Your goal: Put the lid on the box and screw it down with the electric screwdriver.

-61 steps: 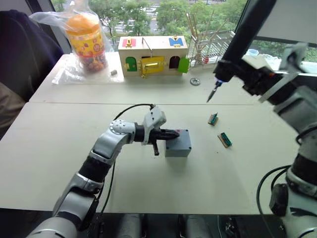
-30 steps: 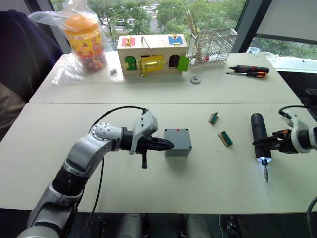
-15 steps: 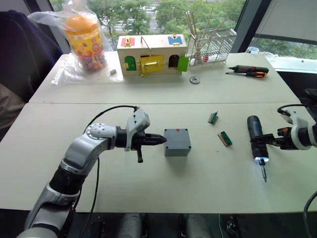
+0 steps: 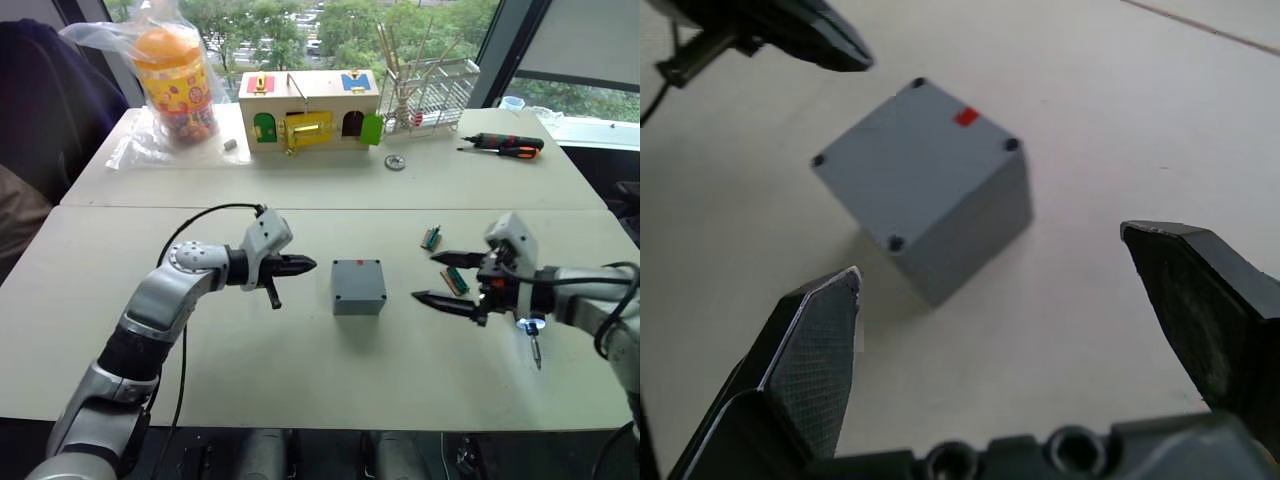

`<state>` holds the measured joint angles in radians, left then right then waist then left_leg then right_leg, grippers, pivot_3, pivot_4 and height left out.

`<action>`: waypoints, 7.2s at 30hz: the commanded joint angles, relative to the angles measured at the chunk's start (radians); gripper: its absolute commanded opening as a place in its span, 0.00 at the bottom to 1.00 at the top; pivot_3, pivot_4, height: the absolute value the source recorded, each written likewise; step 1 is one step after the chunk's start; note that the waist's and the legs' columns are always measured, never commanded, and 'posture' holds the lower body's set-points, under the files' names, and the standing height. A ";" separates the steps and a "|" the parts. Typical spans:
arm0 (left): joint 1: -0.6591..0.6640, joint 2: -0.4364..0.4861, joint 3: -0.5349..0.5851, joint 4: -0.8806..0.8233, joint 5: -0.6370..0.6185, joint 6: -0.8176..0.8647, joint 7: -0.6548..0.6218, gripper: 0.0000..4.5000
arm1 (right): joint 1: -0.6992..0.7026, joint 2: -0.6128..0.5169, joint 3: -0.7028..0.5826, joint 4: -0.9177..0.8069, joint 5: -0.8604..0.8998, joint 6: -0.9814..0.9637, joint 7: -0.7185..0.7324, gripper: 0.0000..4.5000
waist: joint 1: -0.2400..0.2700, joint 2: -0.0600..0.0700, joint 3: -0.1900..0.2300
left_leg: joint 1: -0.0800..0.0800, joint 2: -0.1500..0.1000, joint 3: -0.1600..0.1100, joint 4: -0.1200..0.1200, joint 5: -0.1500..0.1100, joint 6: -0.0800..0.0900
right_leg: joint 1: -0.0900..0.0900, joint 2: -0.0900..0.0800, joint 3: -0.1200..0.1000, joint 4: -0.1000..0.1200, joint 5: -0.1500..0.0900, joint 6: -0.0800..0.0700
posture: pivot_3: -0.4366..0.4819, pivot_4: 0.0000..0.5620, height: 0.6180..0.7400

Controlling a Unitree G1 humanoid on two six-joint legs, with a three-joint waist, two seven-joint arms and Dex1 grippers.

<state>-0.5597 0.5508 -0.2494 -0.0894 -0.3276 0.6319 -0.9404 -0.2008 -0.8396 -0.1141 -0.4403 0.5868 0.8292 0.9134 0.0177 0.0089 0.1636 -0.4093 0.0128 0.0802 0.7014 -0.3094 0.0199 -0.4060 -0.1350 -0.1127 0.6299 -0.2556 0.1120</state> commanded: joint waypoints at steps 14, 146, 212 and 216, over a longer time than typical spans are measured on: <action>-0.100 -0.123 -0.107 0.150 0.114 -0.111 -0.050 0.00 | -0.001 0.083 0.191 0.004 -0.097 -0.082 -0.039 0.99 | -0.001 -0.001 0.001 | 0.000 0.000 0.000 0.000 0.000 0.000 | 0.000 0.000 0.000 0.000 0.000 0.000 | 0.48 0.27 0.72; 0.035 -0.100 0.052 -0.050 0.005 -0.012 0.025 0.00 | -0.446 0.251 -0.042 0.944 -0.329 -0.561 -0.154 0.01 | -0.007 -0.004 0.000 | 0.000 0.000 0.001 -0.001 0.000 0.000 | 0.000 0.000 0.000 0.002 0.000 0.000 | 0.48 0.27 0.72; 0.075 0.083 0.095 -0.246 -0.183 0.160 -0.074 0.00 | -0.072 0.198 -0.018 0.054 -0.008 -0.092 -0.128 0.01 | -0.004 -0.004 0.001 | 0.001 0.000 0.000 -0.001 0.000 0.000 | 0.000 0.000 0.000 0.001 0.000 0.000 | 0.48 0.27 0.72; 0.074 0.079 0.092 -0.240 -0.180 0.157 -0.065 0.00 | -0.074 0.204 0.000 0.061 -0.005 -0.095 -0.130 0.01 | -0.004 -0.004 0.001 | 0.001 0.000 0.000 -0.001 0.000 0.000 | 0.000 0.000 0.000 0.001 0.000 0.000 | 0.48 0.27 0.72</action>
<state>-0.4777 0.6275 -0.1692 -0.3160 -0.4981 0.7986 -1.0096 -0.2730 -0.6384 -0.1119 -0.3586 0.5724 0.7511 0.7834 0.0141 0.0044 0.1642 -0.4086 0.0131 0.0804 0.7002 -0.3095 0.0202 -0.4063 -0.1348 -0.1123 0.6308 -0.2556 0.1117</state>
